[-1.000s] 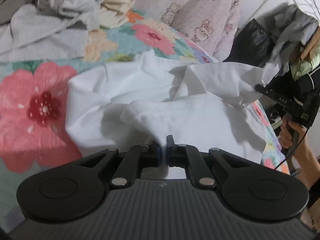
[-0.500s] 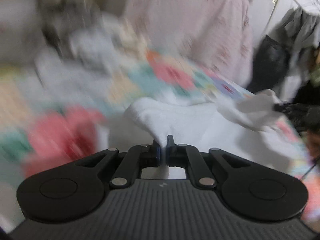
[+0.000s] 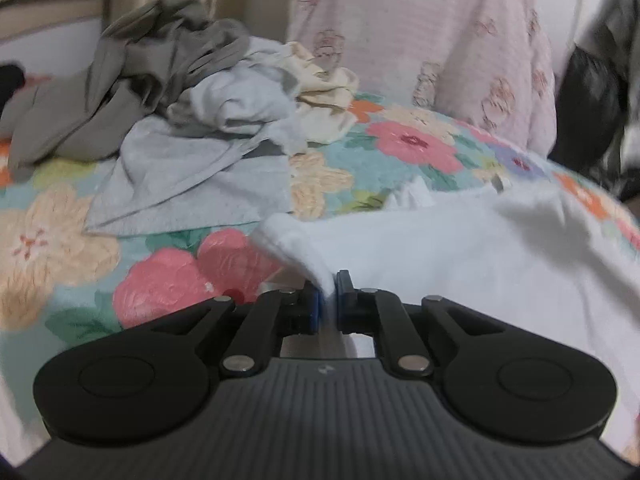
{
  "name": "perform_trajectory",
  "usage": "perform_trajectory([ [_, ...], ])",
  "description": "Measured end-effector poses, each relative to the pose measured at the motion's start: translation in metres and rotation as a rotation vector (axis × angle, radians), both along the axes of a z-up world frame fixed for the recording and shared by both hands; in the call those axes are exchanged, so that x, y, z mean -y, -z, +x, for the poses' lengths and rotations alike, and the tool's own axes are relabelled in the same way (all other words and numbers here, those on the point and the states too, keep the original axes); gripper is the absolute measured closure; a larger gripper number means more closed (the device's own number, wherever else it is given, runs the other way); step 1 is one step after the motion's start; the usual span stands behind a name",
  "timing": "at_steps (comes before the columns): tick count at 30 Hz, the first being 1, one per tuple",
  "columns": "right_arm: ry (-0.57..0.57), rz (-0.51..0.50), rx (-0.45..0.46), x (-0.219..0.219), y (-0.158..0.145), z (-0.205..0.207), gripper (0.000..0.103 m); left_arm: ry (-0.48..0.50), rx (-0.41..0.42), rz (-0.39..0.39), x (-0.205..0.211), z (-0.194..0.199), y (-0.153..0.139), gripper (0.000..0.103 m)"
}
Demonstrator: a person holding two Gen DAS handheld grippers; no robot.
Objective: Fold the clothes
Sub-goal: 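Lay the folded shirt down and open both grippers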
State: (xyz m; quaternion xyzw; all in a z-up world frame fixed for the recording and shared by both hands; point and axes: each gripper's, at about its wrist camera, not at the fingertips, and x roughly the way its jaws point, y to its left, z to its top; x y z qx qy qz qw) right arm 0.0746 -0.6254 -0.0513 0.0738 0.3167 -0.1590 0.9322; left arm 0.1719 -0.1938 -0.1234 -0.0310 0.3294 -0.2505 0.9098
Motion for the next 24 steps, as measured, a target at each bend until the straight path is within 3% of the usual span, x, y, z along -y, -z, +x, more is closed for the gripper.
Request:
perform_trajectory([
  [2,-0.112,0.109,-0.044,-0.017,0.018,-0.022,0.058,-0.018,0.002,-0.002,-0.004,0.0,-0.003,0.094],
  [3,-0.14,0.1,-0.089,-0.026,0.029,-0.03,0.058,-0.026,0.003,-0.002,-0.006,0.001,-0.004,0.094],
  [5,-0.167,0.028,-0.187,-0.044,0.051,-0.044,0.058,-0.042,0.005,-0.004,-0.01,0.001,-0.007,0.094],
  [7,-0.113,-0.134,-0.262,-0.055,0.07,-0.055,0.048,-0.053,0.019,0.007,-0.013,-0.002,-0.013,0.094],
  [8,-0.085,-0.191,-0.271,-0.055,0.074,-0.06,0.034,-0.053,0.04,0.017,-0.014,-0.007,-0.019,0.094],
  [10,-0.016,-0.219,-0.255,-0.048,0.073,-0.072,0.032,-0.04,0.059,-0.004,-0.018,-0.021,-0.031,0.094],
  [12,0.099,-0.142,-0.232,-0.031,0.065,-0.086,0.031,-0.007,0.047,-0.055,-0.022,-0.035,-0.043,0.086],
  [14,0.195,-0.026,-0.164,-0.016,0.057,-0.108,0.031,0.036,0.012,-0.102,-0.023,-0.053,-0.053,0.071],
  [17,0.236,0.128,-0.114,-0.004,0.058,-0.138,0.03,0.112,0.003,-0.127,-0.016,-0.083,-0.059,0.062],
  [20,0.252,0.238,-0.08,0.001,0.058,-0.16,0.03,0.196,-0.063,-0.128,0.002,-0.104,-0.05,0.061],
  [24,0.266,0.46,-0.023,0.015,0.065,-0.177,0.029,0.29,-0.171,-0.127,0.033,-0.124,-0.031,0.061],
])
